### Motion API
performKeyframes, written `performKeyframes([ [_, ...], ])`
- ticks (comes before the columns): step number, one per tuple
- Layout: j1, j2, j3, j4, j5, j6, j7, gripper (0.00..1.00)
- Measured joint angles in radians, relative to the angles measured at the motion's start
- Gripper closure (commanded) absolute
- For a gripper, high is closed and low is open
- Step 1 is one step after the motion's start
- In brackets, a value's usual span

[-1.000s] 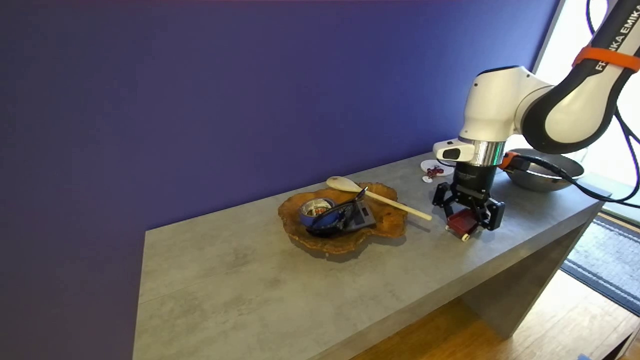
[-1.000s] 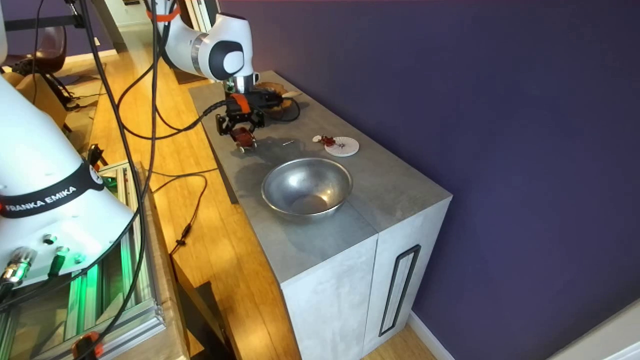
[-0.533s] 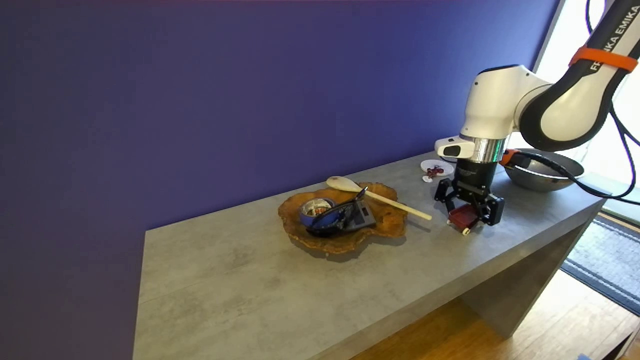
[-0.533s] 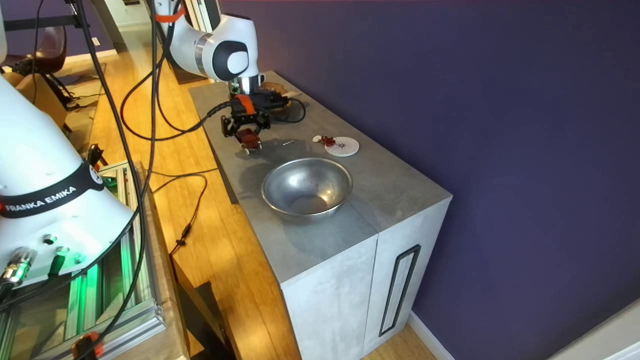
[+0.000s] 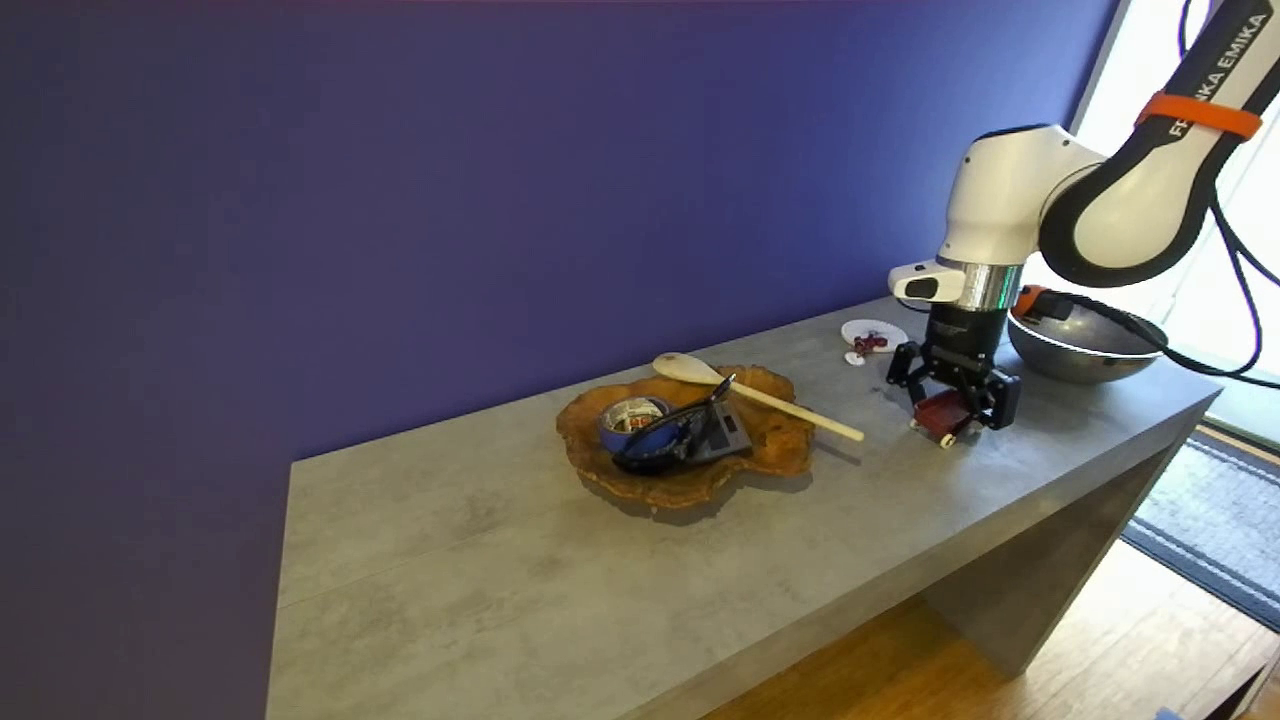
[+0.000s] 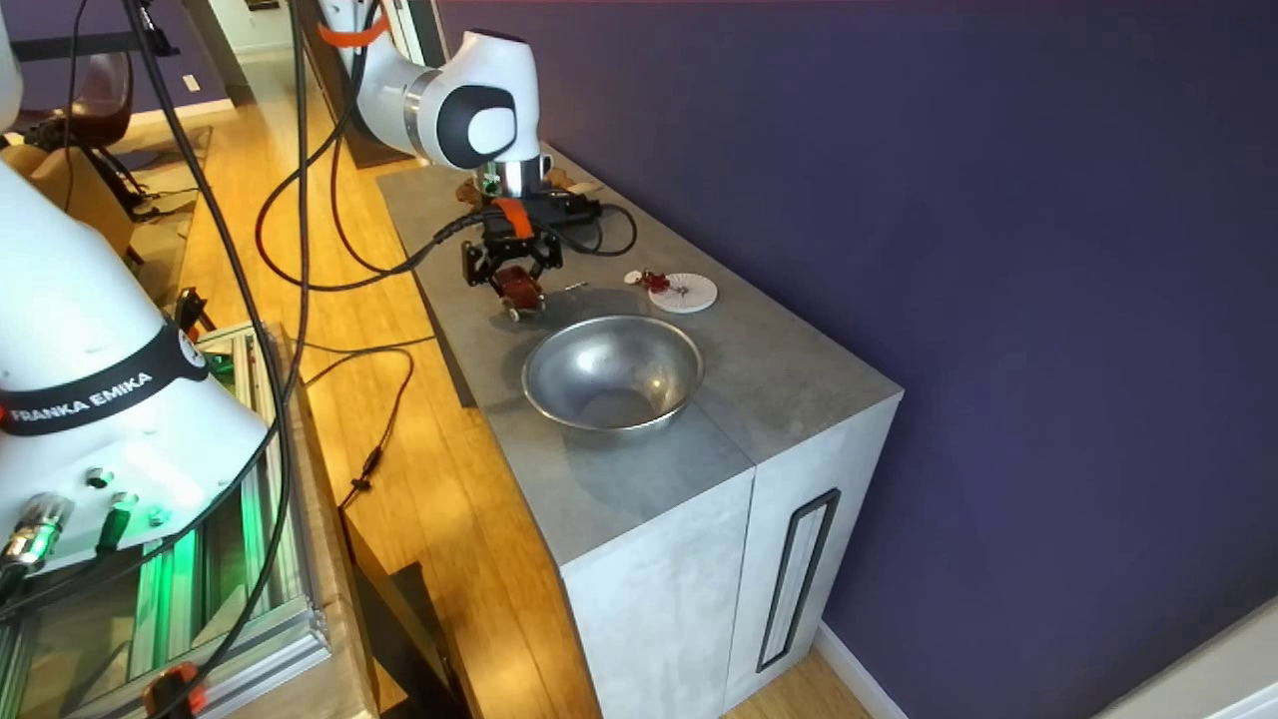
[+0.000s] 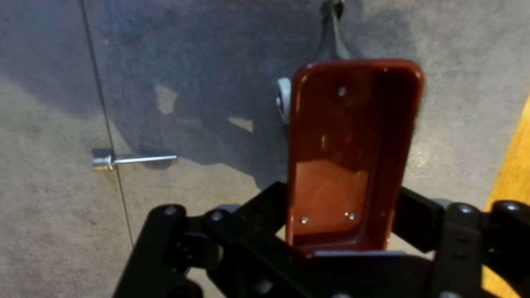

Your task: Pick up the red cart on the table and move it back at forth three times on the table surface before placing it down

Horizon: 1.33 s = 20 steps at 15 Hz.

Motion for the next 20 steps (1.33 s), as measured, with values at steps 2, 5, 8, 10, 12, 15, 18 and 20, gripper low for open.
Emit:
performKeyframes([
  [2,-0.018,-0.005,-0.006,-0.007,0.0,0.0,-0.028,0.69],
  [5,-0.035,-0.017,-0.028,-0.02,0.0,0.0,-0.064,0.69],
  [8,-0.042,-0.026,-0.05,-0.028,0.0,0.0,-0.092,0.69],
  [10,-0.048,-0.026,-0.05,-0.029,0.0,0.0,-0.107,0.69],
  [12,-0.055,-0.025,-0.043,-0.029,0.003,0.001,-0.128,0.69],
  [15,-0.085,-0.015,-0.001,-0.029,0.048,0.001,-0.18,0.69],
  [18,-0.094,-0.005,0.043,-0.029,0.085,0.0,-0.2,0.69],
  [20,-0.09,0.001,0.062,-0.029,0.099,-0.001,-0.2,0.69],
])
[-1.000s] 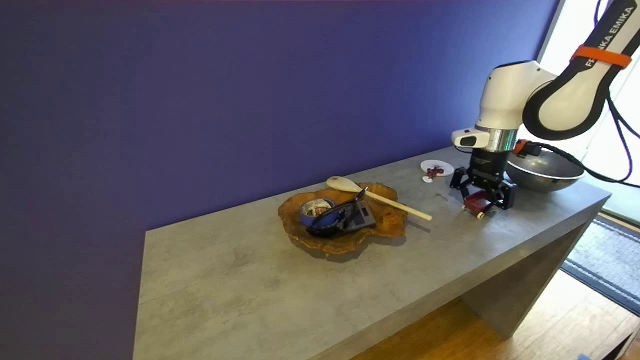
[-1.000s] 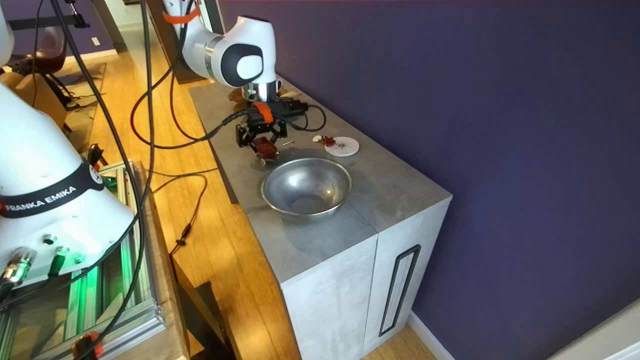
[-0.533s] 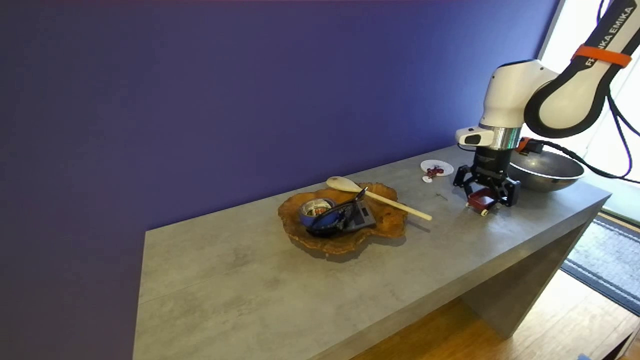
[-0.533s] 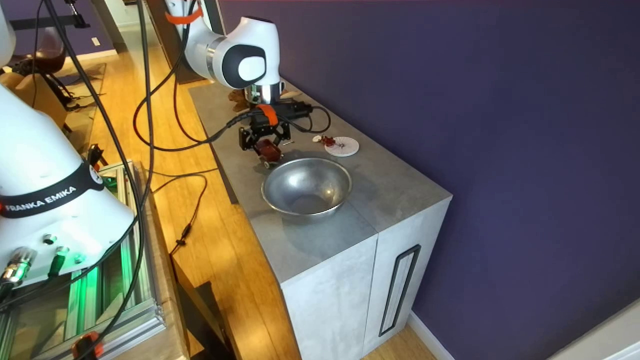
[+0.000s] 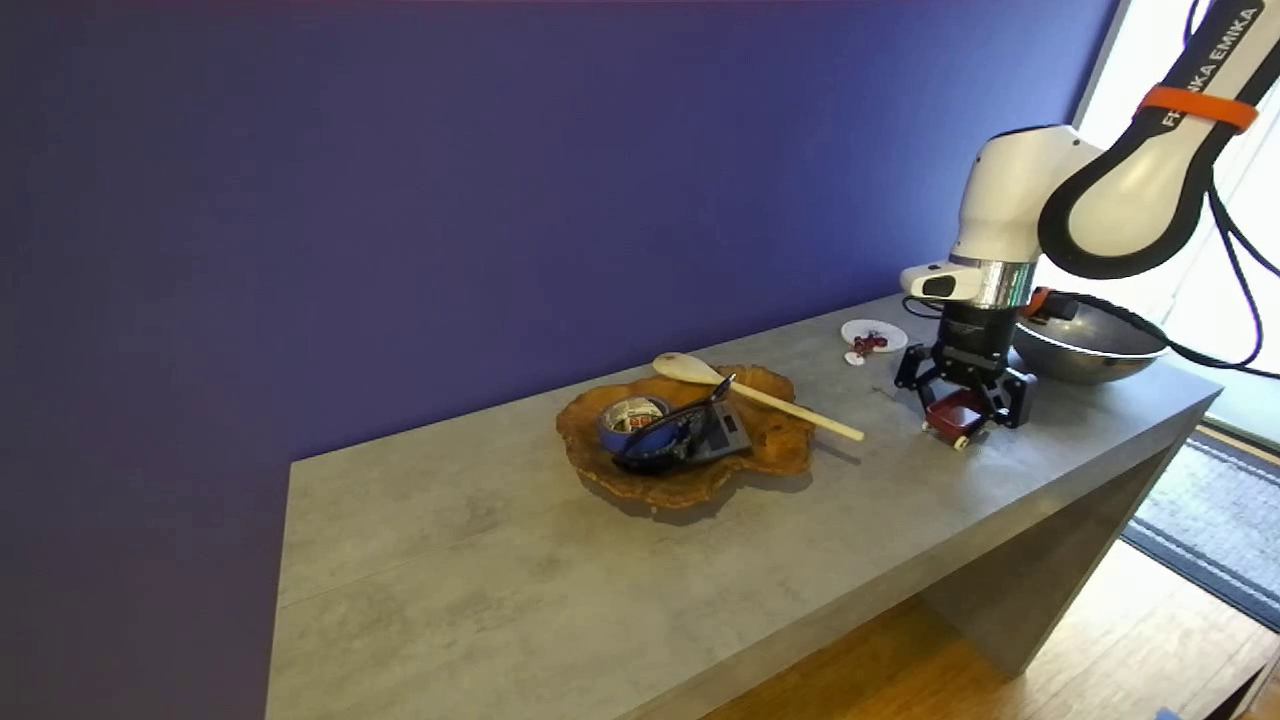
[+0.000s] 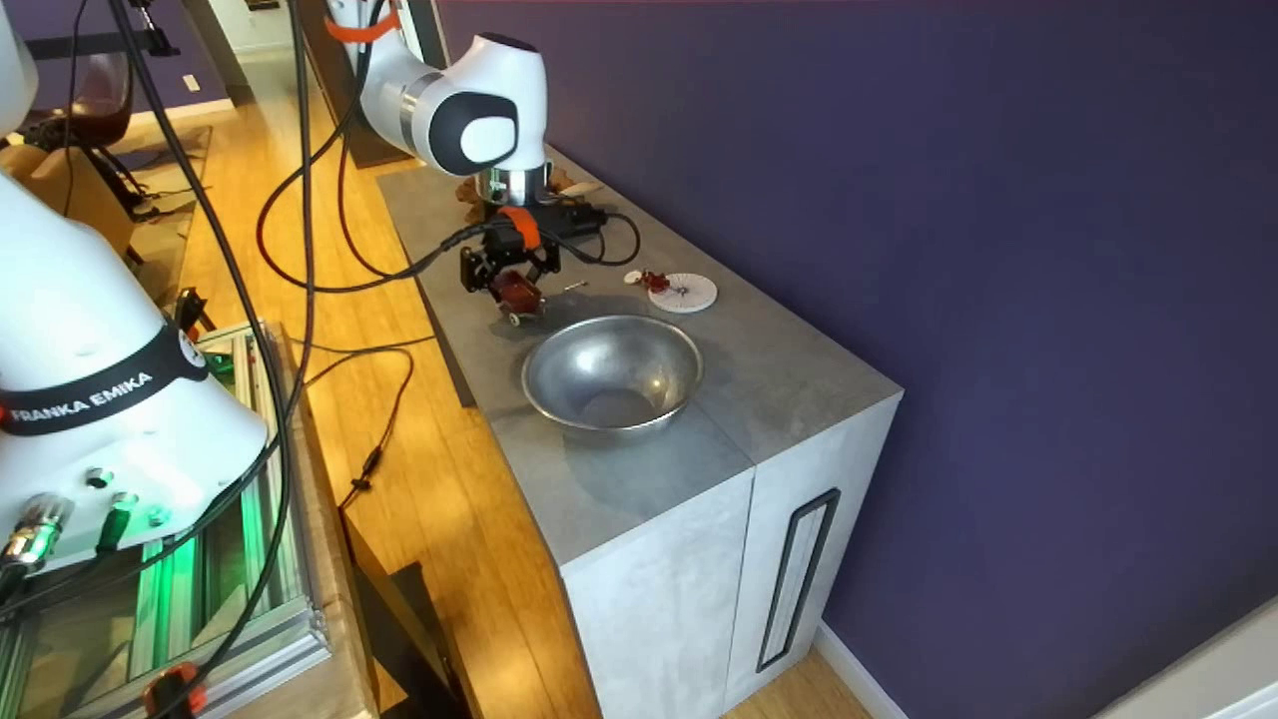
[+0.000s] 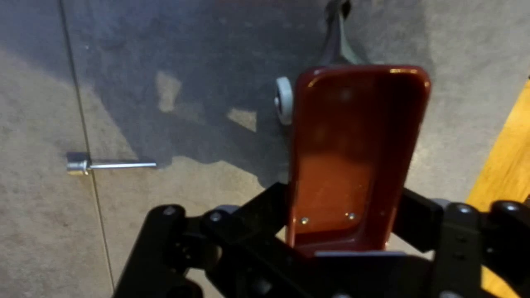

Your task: Pick up the red cart on the table and move it back at forth three times on the table surface before placing it down

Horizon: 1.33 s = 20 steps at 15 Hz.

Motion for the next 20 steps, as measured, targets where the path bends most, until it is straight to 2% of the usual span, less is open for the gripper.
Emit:
performKeyframes([
  [3,0.008,0.003,0.011,0.0,0.006,-0.002,0.001,0.69],
  [4,0.01,0.003,0.011,0.0,0.006,-0.002,0.001,0.19],
  [5,0.011,0.003,0.01,0.0,0.006,-0.002,0.001,0.18],
  [7,0.014,0.011,0.005,0.0,0.006,-0.005,0.005,0.04],
  [9,0.015,0.025,0.002,0.0,0.006,-0.006,0.006,0.0],
  [13,0.022,0.022,0.002,-0.012,0.006,-0.009,0.023,0.0],
  [20,0.049,-0.11,-0.004,-0.073,0.011,-0.015,0.105,0.0],
])
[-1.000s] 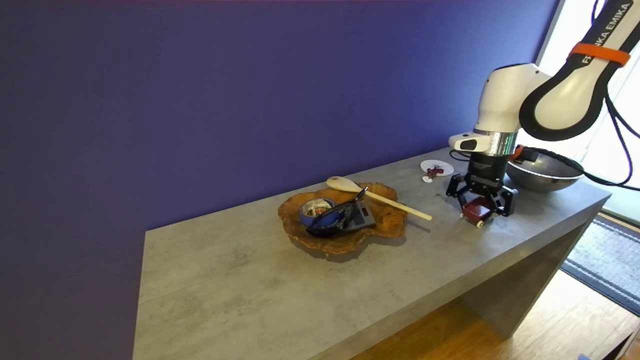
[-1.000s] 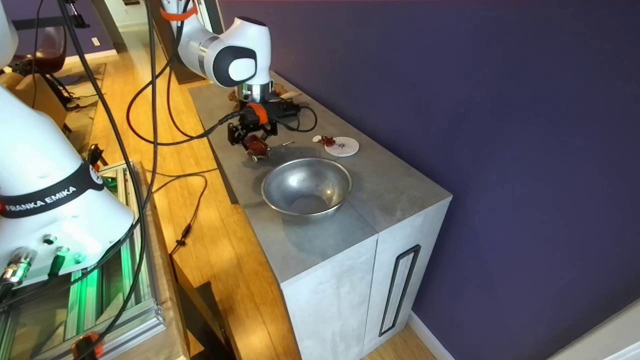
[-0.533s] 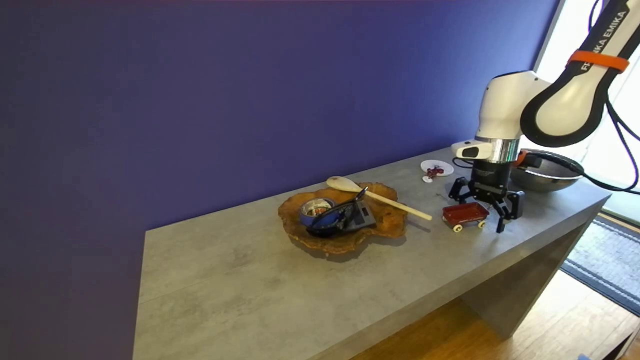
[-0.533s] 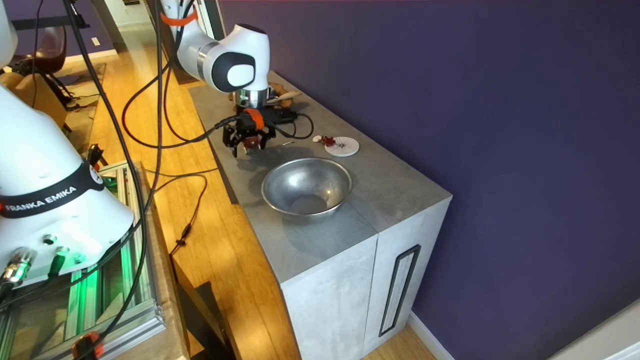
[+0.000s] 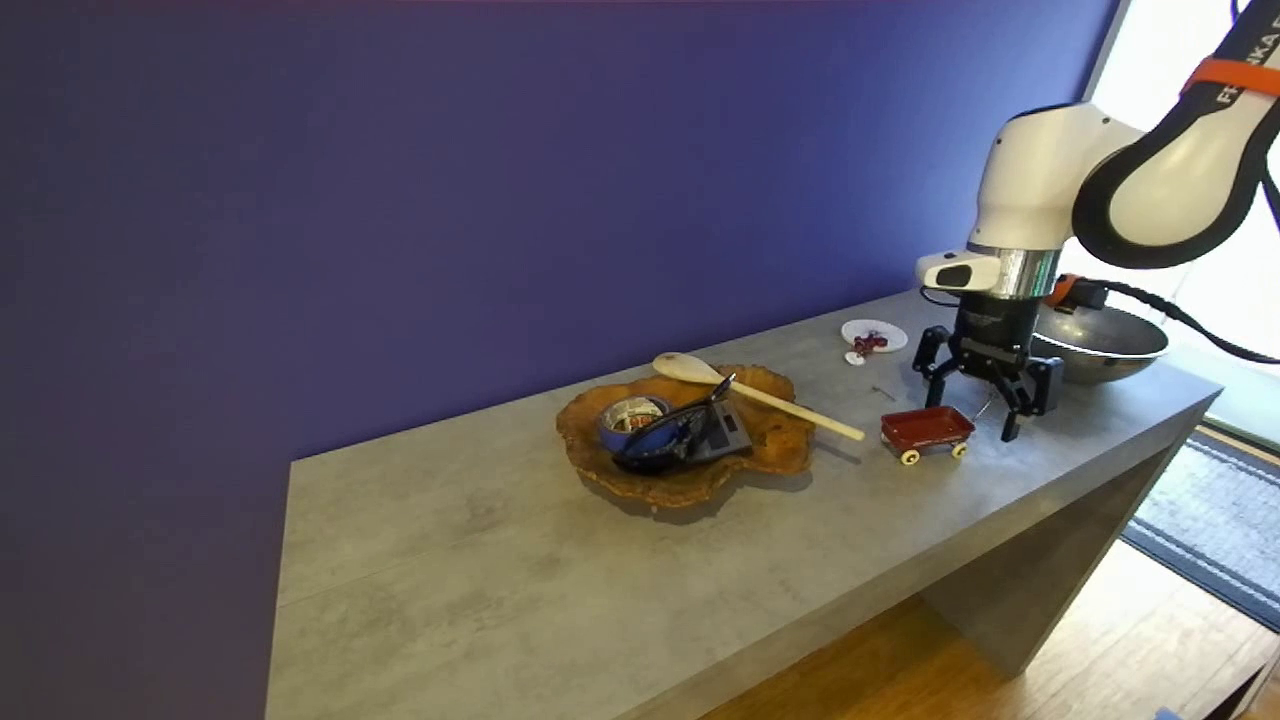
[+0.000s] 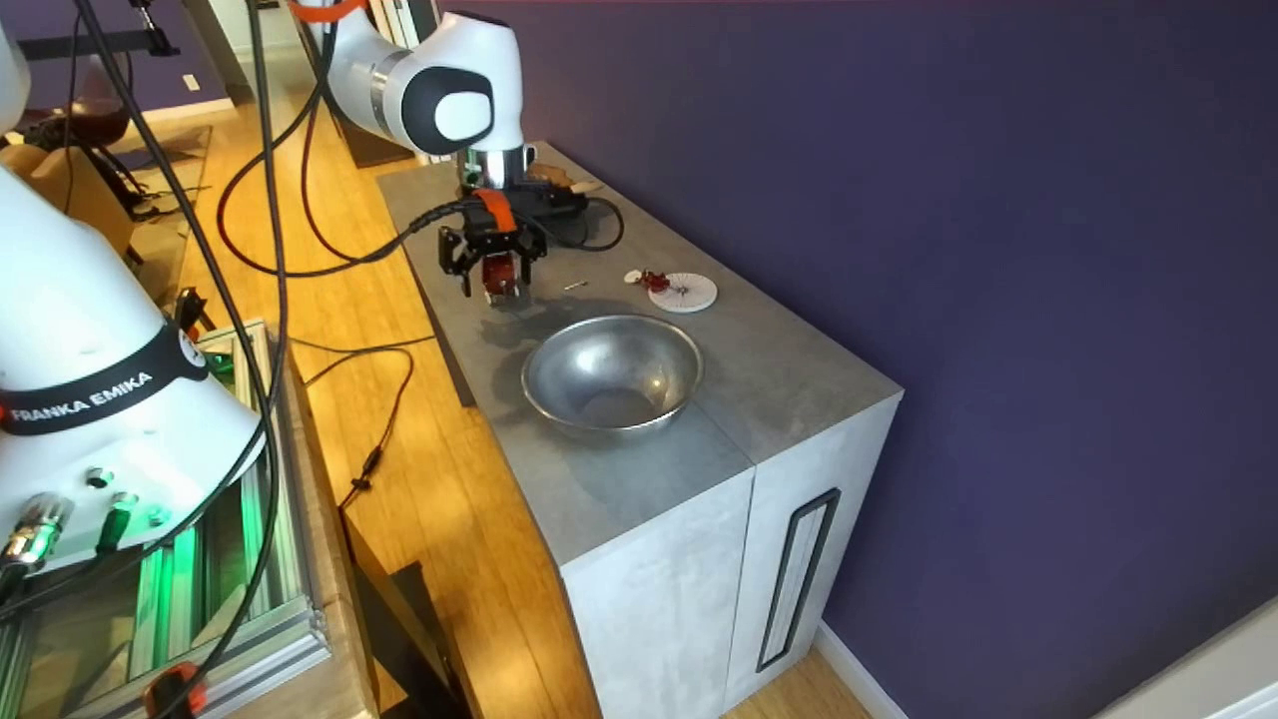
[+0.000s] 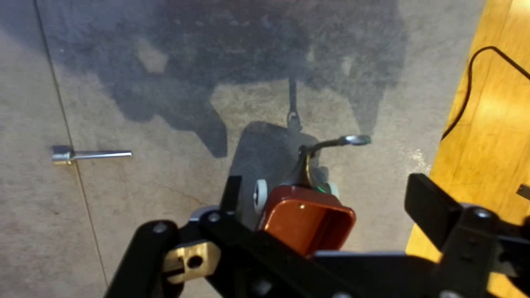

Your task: Pick up the red cart on the table and move it back at forth three times on the table surface before placing it down

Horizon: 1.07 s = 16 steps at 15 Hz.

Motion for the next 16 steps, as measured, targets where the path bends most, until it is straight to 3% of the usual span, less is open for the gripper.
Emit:
performKeyframes([
  [4,0.004,-0.125,0.016,-0.05,0.076,-0.001,0.039,0.0],
  [7,0.021,-0.238,0.034,-0.081,0.22,-0.048,0.069,0.0],
  [9,0.067,-0.318,0.026,-0.084,0.321,-0.105,0.13,0.0],
  [11,0.138,-0.399,-0.001,-0.084,0.385,-0.165,0.228,0.0],
  [16,0.285,-0.559,-0.074,-0.087,0.384,-0.275,0.591,0.0],
])
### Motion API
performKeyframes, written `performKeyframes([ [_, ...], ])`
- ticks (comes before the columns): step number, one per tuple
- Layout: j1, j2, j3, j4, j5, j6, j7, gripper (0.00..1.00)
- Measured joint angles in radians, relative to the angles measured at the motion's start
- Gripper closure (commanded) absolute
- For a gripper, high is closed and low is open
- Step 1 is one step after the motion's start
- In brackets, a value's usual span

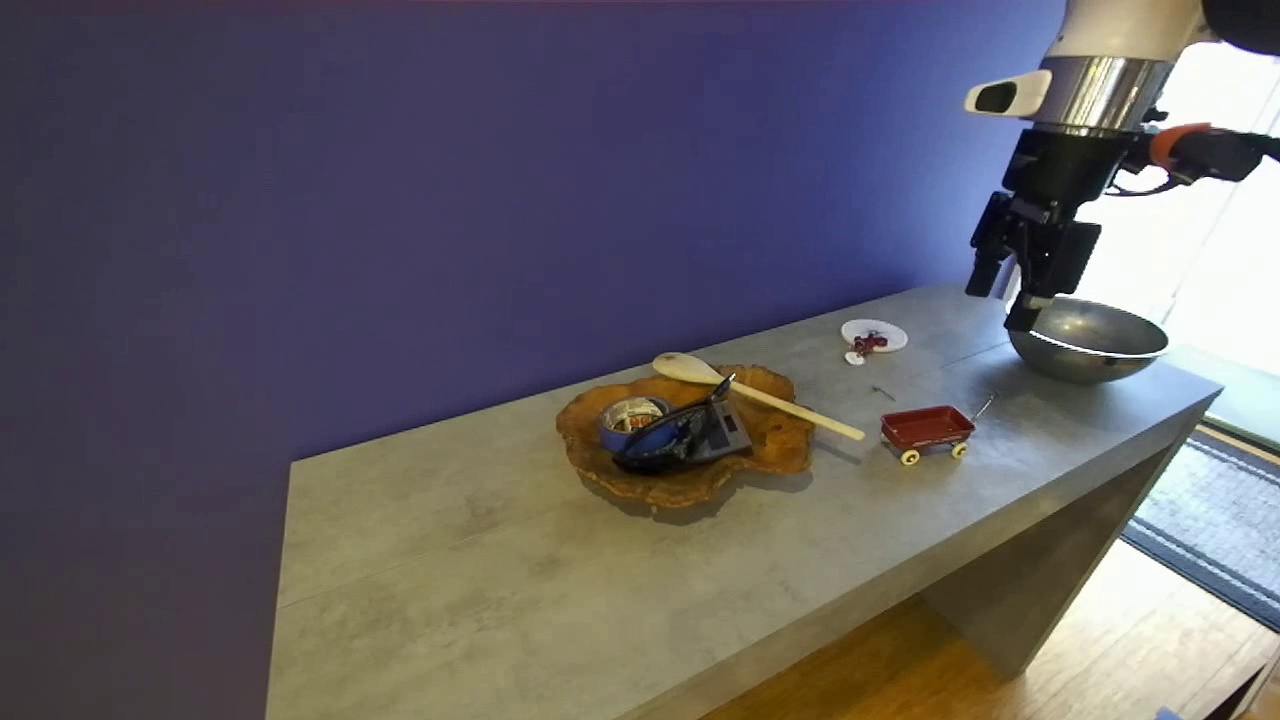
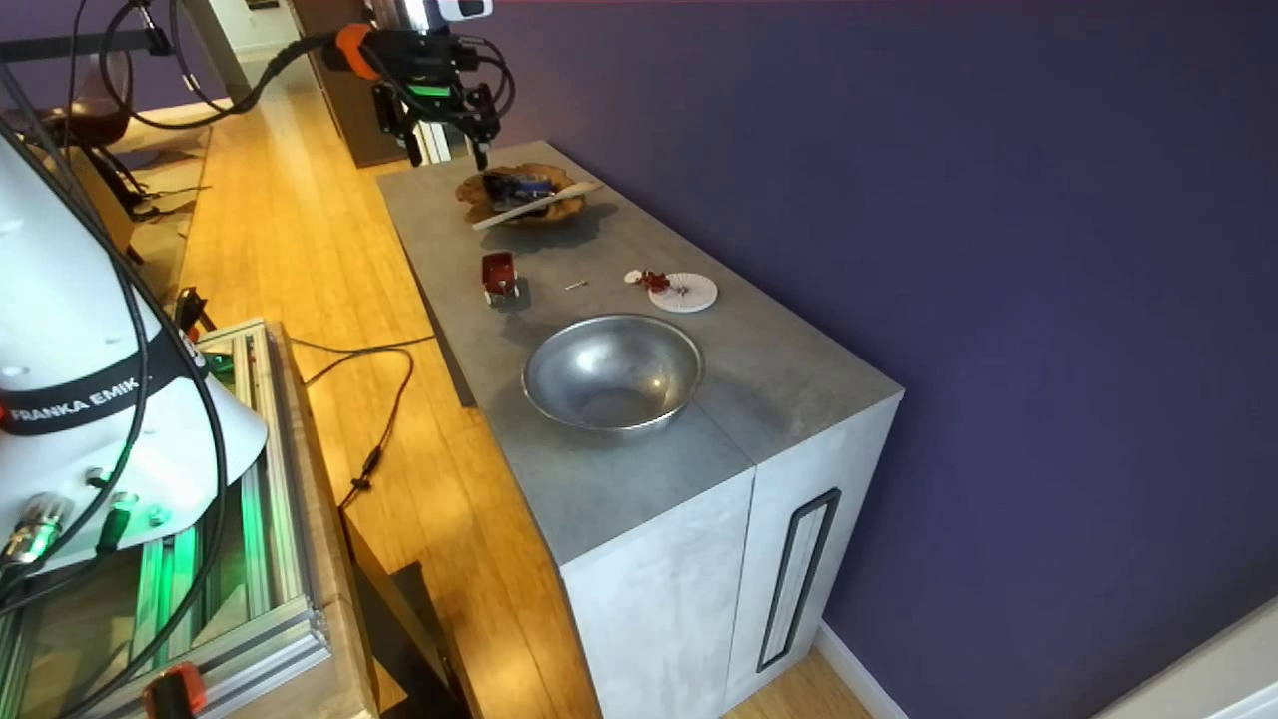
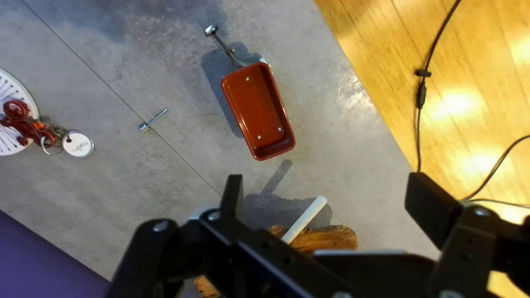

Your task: Pick up the red cart on the table and move it back at forth three times on the table surface before placing it down

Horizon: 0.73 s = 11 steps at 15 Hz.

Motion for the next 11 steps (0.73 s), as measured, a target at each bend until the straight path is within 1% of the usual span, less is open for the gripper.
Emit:
performKeyframes([
  [3,0.036,-0.063,-0.015,-0.001,-0.029,-0.06,0.219,0.0],
  [7,0.053,-0.111,-0.014,0.001,-0.085,-0.15,0.5,0.0],
  [9,0.06,-0.117,-0.013,0.003,-0.096,-0.173,0.583,0.0],
  [11,0.062,-0.117,-0.013,0.004,-0.097,-0.175,0.606,0.0],
])
